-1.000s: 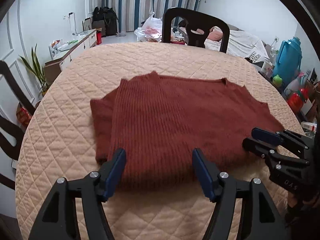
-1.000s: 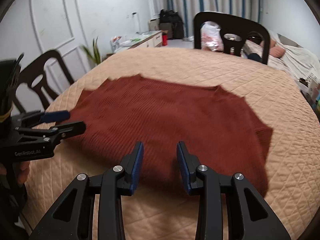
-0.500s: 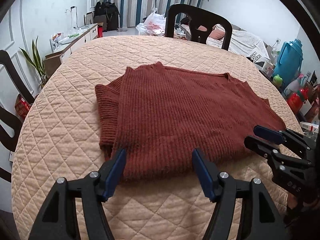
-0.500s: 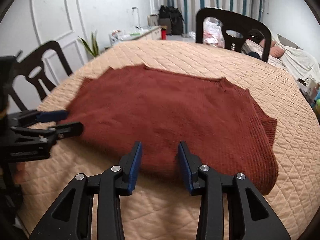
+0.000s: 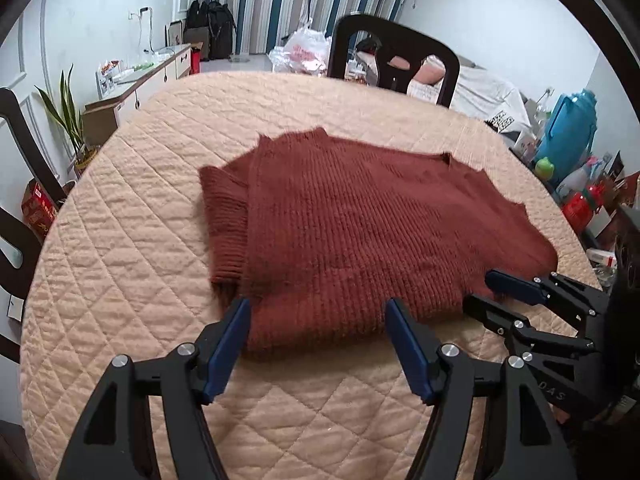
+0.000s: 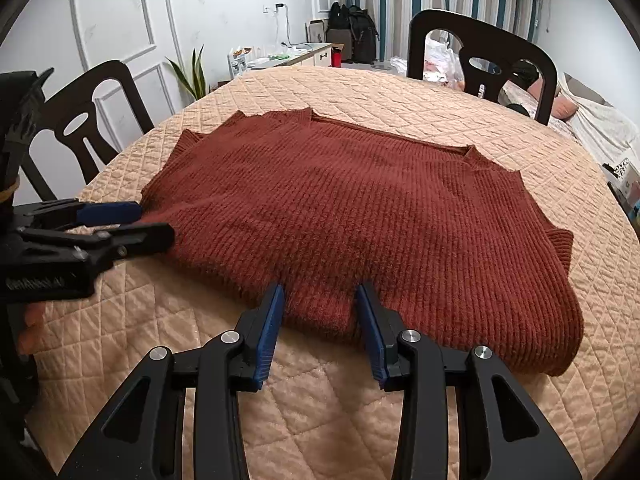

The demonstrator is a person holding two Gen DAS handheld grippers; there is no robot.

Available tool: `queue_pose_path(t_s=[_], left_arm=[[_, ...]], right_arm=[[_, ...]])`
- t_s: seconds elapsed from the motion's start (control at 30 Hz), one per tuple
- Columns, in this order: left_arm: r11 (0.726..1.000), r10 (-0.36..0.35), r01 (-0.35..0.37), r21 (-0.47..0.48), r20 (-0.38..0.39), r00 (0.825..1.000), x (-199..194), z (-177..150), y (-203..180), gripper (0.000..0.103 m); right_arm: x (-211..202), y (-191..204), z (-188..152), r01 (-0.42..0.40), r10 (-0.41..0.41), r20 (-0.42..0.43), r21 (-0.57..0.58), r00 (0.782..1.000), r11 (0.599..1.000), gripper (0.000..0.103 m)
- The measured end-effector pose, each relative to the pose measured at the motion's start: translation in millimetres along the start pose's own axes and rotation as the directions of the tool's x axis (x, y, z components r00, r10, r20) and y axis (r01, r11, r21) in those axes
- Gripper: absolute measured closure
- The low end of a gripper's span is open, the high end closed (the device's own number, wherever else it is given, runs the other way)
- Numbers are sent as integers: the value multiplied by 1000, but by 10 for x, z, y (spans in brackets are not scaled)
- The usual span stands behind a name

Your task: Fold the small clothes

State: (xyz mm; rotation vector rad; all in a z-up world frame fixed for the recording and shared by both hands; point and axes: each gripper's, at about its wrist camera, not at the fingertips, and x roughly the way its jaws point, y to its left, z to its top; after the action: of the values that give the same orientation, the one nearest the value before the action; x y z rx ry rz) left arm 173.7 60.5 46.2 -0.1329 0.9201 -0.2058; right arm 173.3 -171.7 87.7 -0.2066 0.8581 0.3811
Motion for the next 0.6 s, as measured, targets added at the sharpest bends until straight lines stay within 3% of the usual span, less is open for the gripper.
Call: queue_pose_path(t_s=[0.13,0.33,0.47,0.6], left_arm=[[999,3,-2,-37,28,1000,-141,49,210,27],[993,-50,60,-101,97,994,-403,134,580,23],[991,-58,75,-110,150,987,-550,163,755,18],[989,-80,98,-113,155,985,-587,177,900,16]], right_arm=[[-109,76,32,-26,27,44,-10,999,1000,48],[-200,440,132,-79,94,123,-123,988,989,35],[-121,715,202,-103,131,129,-203,983,974,33],[35,1004,238,-128,161,103,-271,982,954,31]])
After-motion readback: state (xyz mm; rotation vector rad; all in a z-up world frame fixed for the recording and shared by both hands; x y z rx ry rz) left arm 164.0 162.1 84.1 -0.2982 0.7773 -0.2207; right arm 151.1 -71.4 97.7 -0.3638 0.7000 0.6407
